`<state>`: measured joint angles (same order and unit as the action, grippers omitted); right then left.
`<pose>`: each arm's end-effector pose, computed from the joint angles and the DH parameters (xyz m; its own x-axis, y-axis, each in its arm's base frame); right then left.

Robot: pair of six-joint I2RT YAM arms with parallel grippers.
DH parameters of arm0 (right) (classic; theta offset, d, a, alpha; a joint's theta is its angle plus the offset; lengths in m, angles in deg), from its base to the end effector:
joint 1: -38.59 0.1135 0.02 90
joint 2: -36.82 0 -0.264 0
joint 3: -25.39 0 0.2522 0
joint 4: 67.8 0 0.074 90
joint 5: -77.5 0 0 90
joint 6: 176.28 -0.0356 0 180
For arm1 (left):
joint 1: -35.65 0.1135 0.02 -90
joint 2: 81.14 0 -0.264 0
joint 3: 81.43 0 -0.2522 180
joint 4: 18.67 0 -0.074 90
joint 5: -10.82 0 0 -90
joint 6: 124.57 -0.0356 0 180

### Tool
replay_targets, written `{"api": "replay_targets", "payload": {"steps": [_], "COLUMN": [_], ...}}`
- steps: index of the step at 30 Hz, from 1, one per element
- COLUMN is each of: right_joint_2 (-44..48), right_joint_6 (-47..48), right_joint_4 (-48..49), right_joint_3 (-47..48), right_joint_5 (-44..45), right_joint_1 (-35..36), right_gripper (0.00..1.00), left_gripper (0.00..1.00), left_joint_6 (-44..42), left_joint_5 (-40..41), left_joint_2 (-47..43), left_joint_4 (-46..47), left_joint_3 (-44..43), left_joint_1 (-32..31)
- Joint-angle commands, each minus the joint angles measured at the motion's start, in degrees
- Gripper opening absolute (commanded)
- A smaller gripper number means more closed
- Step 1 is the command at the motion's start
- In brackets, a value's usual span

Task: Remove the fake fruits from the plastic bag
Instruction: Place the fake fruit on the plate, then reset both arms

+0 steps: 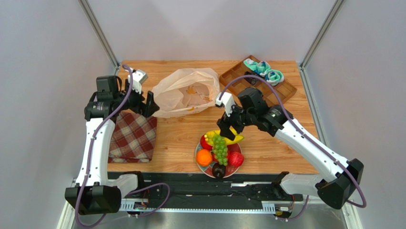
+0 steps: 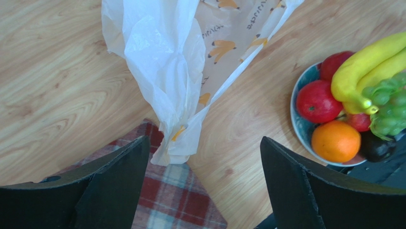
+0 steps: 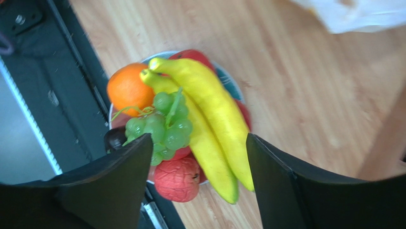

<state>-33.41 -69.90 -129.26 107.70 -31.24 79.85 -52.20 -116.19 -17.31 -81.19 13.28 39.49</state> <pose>0.1785 0.1718 0.3330 -0.3270 -0.6421 -0.6934 -0.9109 0.4095 0.0504 0.2165 -0.0069 0.3754 -0.5036 0.2086 -0.8384 0.5791 0.8016 -0.1485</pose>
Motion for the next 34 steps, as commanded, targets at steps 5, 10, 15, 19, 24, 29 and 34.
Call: {"api": "replay_targets", "payload": {"steps": [5, 10, 15, 19, 24, 29, 34], "right_joint_2": [5.8, 1.6, 0.3, 3.5, 7.2, 9.9, 10.7], "right_joint_6": [-7.5, -15.5, -20.9, -22.3, -27.3, -27.3, -24.4], "right_joint_4": [4.1, 4.4, 9.0, 9.8, 9.7, 8.0, 6.7], "right_joint_3": [1.3, -0.7, -3.8, -7.4, -11.9, -12.5, -12.2], "right_joint_5": [20.6, 15.8, 18.4, 17.9, 18.7, 19.4, 19.7], "right_joint_1": [-11.1, -29.6, -37.1, -37.1, -37.1, -37.1, -37.1], "right_gripper": [0.95, 1.00, 1.00, 1.00, 1.00, 1.00, 1.00], "left_gripper": [0.99, 0.99, 0.99, 0.99, 0.99, 0.99, 0.99], "left_joint_6": [0.8, 1.3, 1.7, 3.8, 8.6, 13.0, 20.6], "left_joint_5": [5.2, 9.7, 18.3, 23.6, 22.5, 19.3, 12.2], "left_joint_2": [-3.4, -5.6, -11.4, -17.8, -21.6, -23.8, -26.0], "left_joint_4": [-0.8, -2.1, -1.4, 1.7, 5.5, 8.6, 14.6], "left_joint_3": [-3.4, -4.8, -3.2, 1.6, 9.8, 15.4, 23.3], "left_joint_1": [-0.1, -0.1, -0.1, -0.2, -0.2, 0.8, 2.8]}}
